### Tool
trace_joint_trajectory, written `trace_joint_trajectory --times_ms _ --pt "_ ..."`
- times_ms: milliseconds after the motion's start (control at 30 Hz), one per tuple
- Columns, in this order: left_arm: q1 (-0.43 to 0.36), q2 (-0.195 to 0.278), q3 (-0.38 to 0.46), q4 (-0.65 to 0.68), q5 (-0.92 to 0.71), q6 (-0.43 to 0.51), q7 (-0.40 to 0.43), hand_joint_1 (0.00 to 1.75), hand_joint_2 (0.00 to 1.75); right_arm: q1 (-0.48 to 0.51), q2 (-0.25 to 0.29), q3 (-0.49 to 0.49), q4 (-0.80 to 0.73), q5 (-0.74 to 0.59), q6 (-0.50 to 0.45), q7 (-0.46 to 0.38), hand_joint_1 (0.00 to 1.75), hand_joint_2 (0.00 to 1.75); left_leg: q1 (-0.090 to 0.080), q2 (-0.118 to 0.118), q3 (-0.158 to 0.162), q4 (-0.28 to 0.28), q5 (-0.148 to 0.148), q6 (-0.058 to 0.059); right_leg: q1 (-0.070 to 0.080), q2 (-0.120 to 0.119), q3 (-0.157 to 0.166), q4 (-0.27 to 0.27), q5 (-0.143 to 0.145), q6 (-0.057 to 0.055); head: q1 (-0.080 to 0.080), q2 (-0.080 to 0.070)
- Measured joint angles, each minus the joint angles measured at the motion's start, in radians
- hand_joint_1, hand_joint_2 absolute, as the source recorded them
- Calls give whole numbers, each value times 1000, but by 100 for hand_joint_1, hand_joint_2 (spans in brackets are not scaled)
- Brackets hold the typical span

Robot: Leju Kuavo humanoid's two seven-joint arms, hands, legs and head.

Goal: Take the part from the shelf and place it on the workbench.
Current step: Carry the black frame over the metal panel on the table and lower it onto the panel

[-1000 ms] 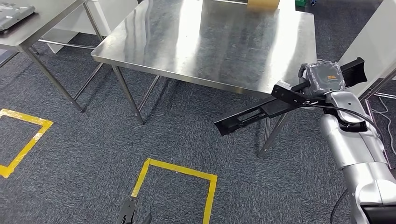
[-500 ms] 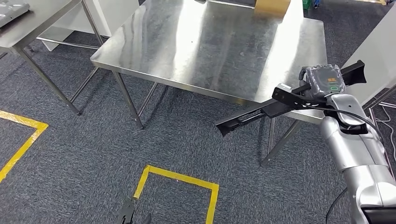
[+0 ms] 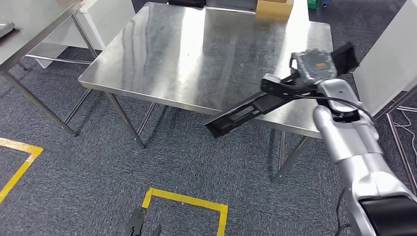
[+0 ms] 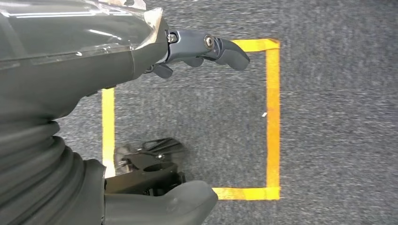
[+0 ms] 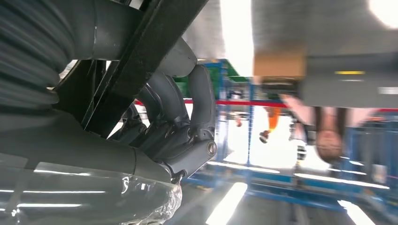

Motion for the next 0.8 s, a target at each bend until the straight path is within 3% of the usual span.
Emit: trace_joint_trajectory --times_ms 67,133,233,267,333,400,433,467,500,567,600,633,667,733,800 --pt "0 1 0 0 -3 0 1 0 175 -22 39 22 15 3 5 5 152 175 -6 0 36 -137 108 16 3 3 26 -1 -23 7 1 0" --pt "0 1 0 0 -4 0 2 0 175 -43 66 37 26 3 9 10 152 175 -12 -1 65 -211 164 32 8 2 45 -8 -39 18 1 0" --pt "-2 -1 0 0 -5 1 3 0 175 -67 84 51 30 1 9 12 152 175 -14 -3 100 -231 151 50 18 -2 55 10 -40 35 0 0" --pt "-2 -1 1 0 -6 2 3 0 175 -75 88 54 31 0 9 12 152 175 -14 -5 112 -234 146 56 20 -4 38 44 -39 37 0 0" --pt "-3 -1 1 0 -7 3 5 0 175 -85 95 60 37 -1 10 8 152 175 -14 -8 134 -239 131 65 20 -7 -34 163 -54 35 0 0" --pt "-1 -1 2 0 -8 3 6 0 175 -85 106 68 49 0 15 3 152 175 -15 -10 153 -239 110 68 20 -7 -121 263 -106 24 0 0" --pt "0 -1 2 0 -9 3 6 0 175 -84 112 74 56 2 19 2 152 175 -16 -12 166 -239 98 68 21 -8 -150 275 -130 21 0 0" --pt "1 -1 2 0 -9 3 6 0 175 -83 117 79 62 3 21 2 152 175 -17 -14 180 -239 87 67 21 -8 -163 256 -136 22 0 0" --pt "1 -1 3 0 -10 3 6 0 175 -84 122 84 67 4 22 2 152 175 -19 -16 197 -239 74 66 21 -8 -161 206 -115 30 0 0" --pt "1 -1 3 0 -10 3 7 0 175 -86 131 91 75 4 23 2 152 175 -23 -18 227 -238 49 63 22 -11 -139 69 -5 51 -1 0" --pt "1 -1 3 0 -11 3 7 0 175 -88 134 95 79 4 23 2 152 175 -25 -20 239 -238 35 59 25 -14 -124 16 45 51 0 0" --pt "1 -2 3 0 -12 3 7 0 175 -92 138 99 83 4 23 2 152 175 -25 -21 250 -237 25 54 30 -16 -113 -15 81 43 1 0" --pt "1 -2 4 0 -12 3 8 0 175 -96 141 102 85 4 23 2 152 175 -26 -22 258 -232 19 49 31 -16 -105 -29 94 28 2 0" --pt "0 -2 4 0 -13 3 8 0 175 -108 148 106 87 4 23 3 152 175 -25 -21 261 -210 13 41 26 -14 -78 -37 92 -1 3 0" --pt "-2 -1 4 0 -14 3 7 0 175 -122 157 109 89 5 24 1 152 175 -21 -16 223 -130 6 30 17 -13 -46 -41 79 -18 2 0"
